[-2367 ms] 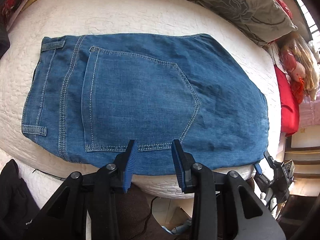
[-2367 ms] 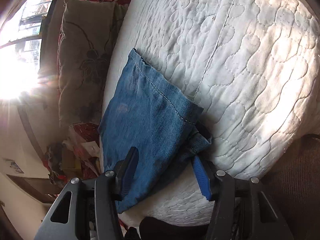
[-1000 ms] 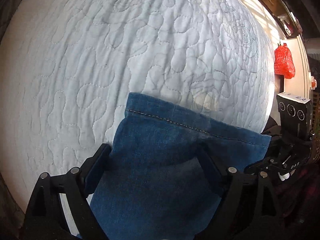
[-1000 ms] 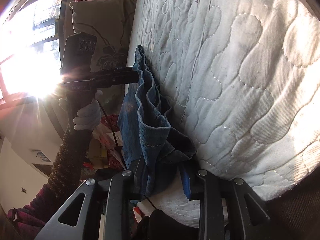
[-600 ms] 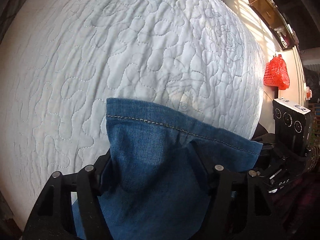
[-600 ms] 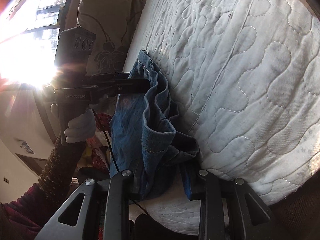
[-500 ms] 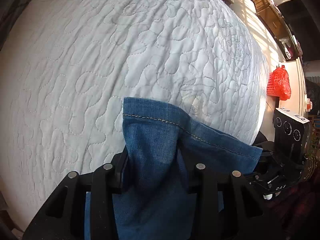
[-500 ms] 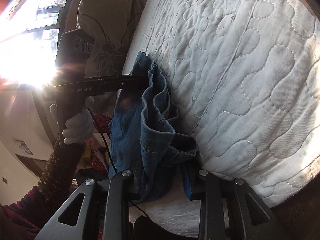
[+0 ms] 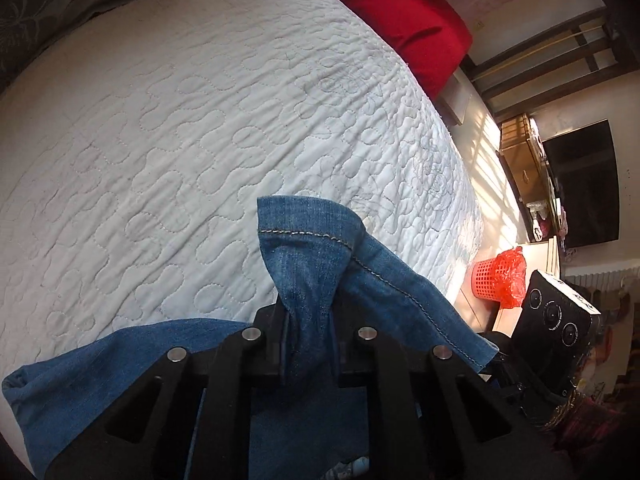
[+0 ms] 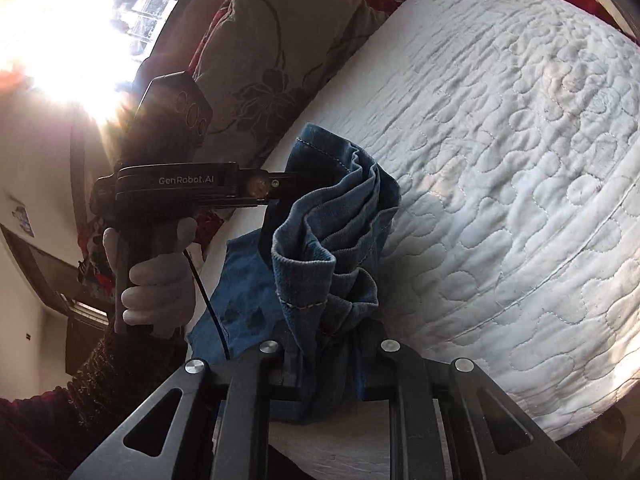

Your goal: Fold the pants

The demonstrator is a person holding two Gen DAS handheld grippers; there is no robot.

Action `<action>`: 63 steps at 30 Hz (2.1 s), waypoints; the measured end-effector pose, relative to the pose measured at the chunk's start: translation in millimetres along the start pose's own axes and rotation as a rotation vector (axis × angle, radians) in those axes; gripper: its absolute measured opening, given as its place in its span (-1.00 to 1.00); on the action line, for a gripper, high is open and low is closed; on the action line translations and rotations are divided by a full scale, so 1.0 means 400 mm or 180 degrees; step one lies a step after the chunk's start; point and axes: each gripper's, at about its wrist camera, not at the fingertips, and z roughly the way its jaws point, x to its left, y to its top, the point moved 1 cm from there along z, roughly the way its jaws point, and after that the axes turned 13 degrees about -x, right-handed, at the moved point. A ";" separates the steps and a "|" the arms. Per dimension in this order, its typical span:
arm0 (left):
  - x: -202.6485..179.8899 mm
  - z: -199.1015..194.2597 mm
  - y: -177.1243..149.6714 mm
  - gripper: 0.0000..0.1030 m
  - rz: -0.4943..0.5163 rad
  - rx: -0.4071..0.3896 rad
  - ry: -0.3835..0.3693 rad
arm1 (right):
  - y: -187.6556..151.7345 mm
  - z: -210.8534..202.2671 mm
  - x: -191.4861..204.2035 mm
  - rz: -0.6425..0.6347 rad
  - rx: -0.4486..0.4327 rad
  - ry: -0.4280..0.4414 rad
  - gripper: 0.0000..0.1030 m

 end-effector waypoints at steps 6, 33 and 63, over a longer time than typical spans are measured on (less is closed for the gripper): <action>0.078 -0.148 -0.055 -0.76 -0.0406 -0.0427 -0.0055 | -0.021 0.041 0.196 -0.0648 0.0185 0.0213 -0.67; 0.205 -0.343 -0.674 -0.24 -0.2408 -0.1095 0.0865 | -0.065 0.103 0.405 -0.1203 0.0837 0.0418 0.27; 0.153 -0.121 -0.698 -0.40 -0.3446 -0.1113 0.0660 | 0.064 0.572 0.393 -0.1009 0.1376 -0.0014 -0.83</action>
